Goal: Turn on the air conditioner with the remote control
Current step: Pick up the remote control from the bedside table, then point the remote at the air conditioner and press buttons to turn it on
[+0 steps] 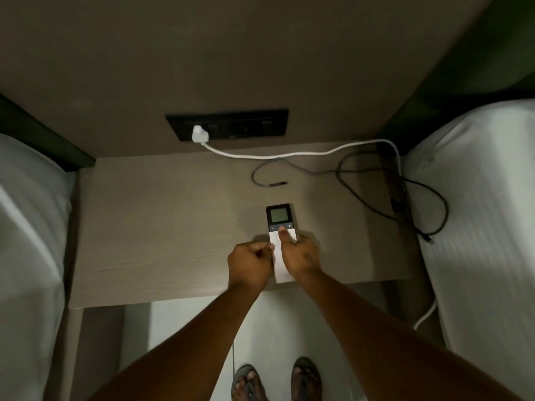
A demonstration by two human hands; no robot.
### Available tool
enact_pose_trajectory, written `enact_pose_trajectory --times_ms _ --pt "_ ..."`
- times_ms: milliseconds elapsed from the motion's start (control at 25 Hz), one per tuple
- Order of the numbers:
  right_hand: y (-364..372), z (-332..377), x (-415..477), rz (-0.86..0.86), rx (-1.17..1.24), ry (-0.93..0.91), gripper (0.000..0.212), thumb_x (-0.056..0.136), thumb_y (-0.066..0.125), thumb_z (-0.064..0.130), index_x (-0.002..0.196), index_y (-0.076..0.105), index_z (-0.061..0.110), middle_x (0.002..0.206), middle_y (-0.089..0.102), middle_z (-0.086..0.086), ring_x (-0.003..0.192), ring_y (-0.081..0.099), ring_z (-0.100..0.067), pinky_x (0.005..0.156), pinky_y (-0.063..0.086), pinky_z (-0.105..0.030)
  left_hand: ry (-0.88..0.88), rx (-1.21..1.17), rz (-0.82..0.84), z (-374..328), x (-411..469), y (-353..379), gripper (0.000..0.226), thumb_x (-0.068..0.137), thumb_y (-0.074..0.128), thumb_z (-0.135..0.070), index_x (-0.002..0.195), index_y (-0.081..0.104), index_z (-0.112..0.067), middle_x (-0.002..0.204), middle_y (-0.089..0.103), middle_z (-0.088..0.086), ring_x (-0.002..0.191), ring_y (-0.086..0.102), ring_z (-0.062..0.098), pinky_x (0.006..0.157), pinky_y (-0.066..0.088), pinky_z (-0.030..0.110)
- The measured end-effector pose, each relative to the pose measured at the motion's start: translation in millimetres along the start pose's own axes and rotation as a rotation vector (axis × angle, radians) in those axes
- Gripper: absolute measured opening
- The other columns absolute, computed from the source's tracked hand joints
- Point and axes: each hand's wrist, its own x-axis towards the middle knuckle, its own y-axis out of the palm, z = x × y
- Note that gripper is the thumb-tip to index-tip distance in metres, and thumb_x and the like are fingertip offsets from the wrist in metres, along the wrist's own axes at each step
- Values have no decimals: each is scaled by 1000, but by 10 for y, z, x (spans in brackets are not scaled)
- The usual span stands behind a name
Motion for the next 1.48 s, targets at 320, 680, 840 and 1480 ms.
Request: enact_pose_trajectory --times_ms 320,680,840,1480 --pt "-908 1687 -1128 0 157 -161 42 86 61 54 67 67 18 73 74 -8 59 69 -21 49 47 -22 287 -106 -39 -1765 -487 -931 30 92 57 -6 72 75 -20 68 73 -6 62 69 11 59 56 20" --pt "-2475 4421 -3734 -10 292 -663 35 89 60 46 79 72 14 71 75 -5 59 71 -21 50 50 -22 789 -132 -155 -4968 -1955 -2807 33 94 53 -9 73 76 -20 62 72 -3 52 58 4 54 47 20" --pt "-3092 5179 -4953 -70 300 -849 36 89 55 47 83 69 14 73 72 -3 57 67 -20 45 43 -20 948 -137 -266 -6005 -2855 -3508 31 93 54 -16 73 75 -25 67 74 -8 59 69 10 59 54 28" --pt "-2914 5655 -6960 67 258 -1083 33 92 54 42 100 66 11 87 73 -10 62 67 -22 45 45 -21 995 -223 -595 -6315 -4387 -4863 23 94 56 -15 79 72 -23 70 71 -9 56 70 7 44 46 11"
